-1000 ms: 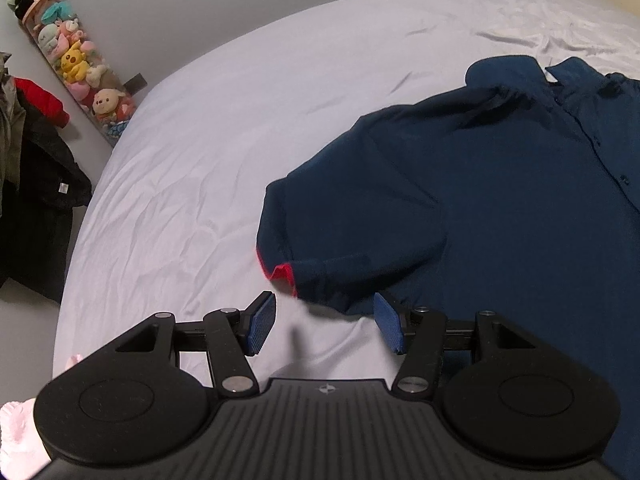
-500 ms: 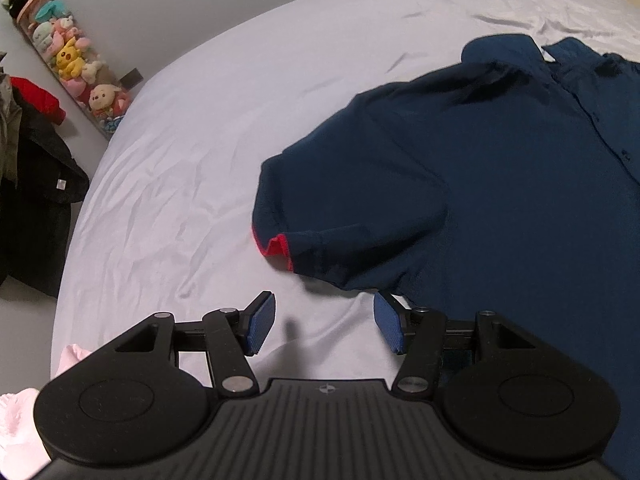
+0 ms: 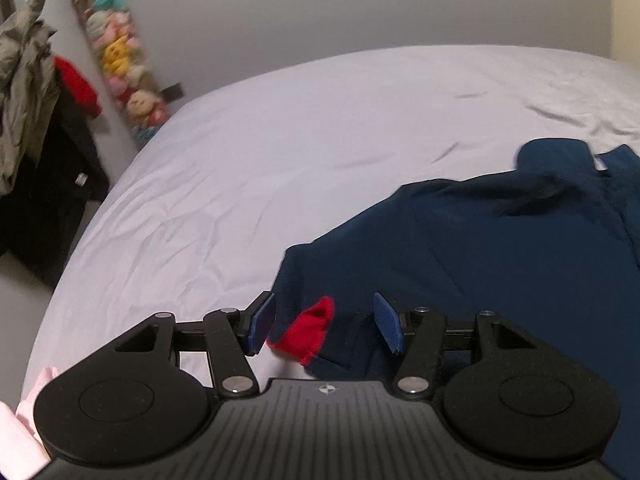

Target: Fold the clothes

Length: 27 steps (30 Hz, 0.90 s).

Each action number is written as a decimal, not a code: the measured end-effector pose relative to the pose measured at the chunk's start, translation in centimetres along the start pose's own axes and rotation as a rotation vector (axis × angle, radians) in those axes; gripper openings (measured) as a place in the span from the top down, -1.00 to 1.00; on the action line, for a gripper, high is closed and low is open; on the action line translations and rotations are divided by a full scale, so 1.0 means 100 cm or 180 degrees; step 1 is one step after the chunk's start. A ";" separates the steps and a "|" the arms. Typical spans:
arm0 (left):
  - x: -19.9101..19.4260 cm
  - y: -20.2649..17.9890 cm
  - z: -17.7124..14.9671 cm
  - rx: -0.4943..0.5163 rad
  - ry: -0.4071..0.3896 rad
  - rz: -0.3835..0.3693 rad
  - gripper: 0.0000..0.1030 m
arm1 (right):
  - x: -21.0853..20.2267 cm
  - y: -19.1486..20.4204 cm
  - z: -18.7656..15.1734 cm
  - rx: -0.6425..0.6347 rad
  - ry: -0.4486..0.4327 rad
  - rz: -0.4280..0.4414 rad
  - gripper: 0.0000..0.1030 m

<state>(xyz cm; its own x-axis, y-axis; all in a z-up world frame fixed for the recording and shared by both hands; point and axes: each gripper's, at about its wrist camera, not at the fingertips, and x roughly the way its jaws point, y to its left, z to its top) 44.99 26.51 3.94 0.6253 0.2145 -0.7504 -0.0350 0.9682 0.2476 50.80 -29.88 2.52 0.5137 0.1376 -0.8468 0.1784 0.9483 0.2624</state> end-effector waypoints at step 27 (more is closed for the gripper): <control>-0.026 0.028 -0.009 -0.0159 0.0297 0.0205 -0.10 | -0.085 -0.021 -0.026 0.0053 -0.0486 -0.0169 0.85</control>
<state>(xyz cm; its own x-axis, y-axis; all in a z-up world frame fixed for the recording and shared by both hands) 42.55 28.81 6.00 0.5452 0.2853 -0.7883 -0.1131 0.9567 0.2681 43.89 -32.33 8.00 0.6246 0.0411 -0.7798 0.2220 0.9481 0.2277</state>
